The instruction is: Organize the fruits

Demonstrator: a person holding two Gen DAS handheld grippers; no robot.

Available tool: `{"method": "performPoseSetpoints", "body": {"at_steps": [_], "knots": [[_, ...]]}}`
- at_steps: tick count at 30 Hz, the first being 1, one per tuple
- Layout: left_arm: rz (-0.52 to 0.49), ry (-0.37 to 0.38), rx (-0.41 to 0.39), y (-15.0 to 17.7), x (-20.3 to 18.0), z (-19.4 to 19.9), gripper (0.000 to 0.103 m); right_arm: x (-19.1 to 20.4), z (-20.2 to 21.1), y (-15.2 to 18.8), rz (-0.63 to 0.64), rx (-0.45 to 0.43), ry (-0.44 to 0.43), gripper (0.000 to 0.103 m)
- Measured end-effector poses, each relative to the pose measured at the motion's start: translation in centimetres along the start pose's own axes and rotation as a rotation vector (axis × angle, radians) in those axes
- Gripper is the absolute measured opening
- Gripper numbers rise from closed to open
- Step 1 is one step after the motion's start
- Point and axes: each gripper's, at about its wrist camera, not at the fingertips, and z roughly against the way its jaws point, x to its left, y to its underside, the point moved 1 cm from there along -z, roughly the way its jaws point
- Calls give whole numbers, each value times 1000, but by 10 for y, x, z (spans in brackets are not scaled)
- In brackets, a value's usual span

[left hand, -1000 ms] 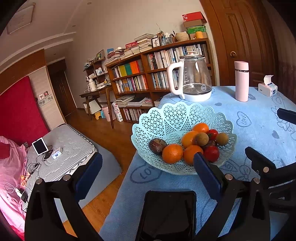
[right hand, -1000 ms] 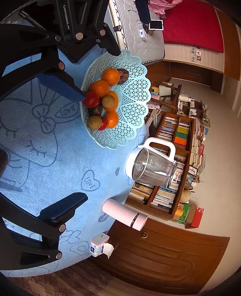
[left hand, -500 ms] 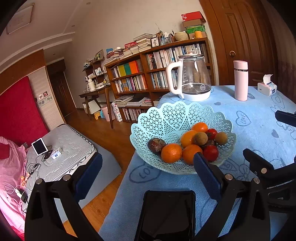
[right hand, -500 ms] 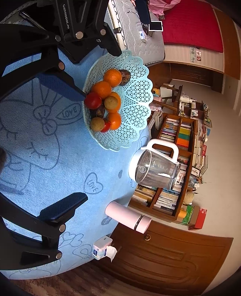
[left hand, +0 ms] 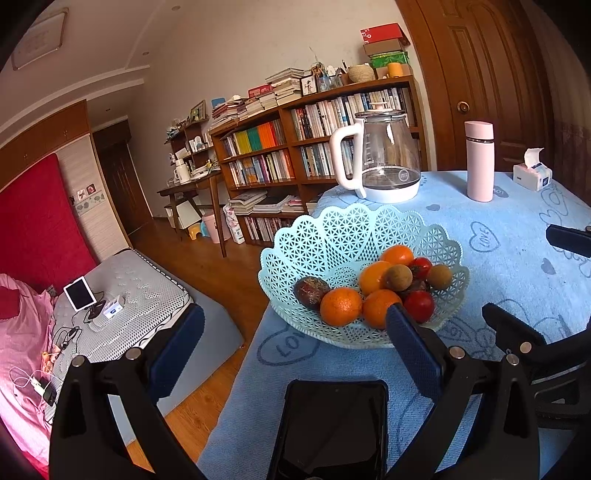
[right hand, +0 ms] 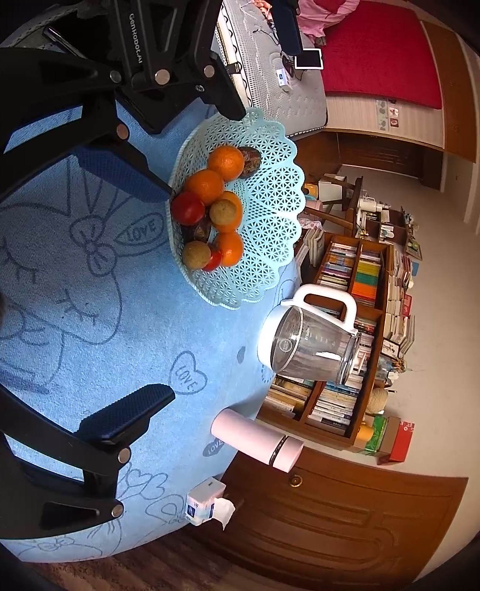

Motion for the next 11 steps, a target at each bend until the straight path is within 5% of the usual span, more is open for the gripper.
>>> {"method": "performPoseSetpoints", "body": {"at_steps": [11], "knots": [[-60, 53, -16, -5, -32, 17, 100, -50, 5, 17, -84, 70, 65, 98]]}}
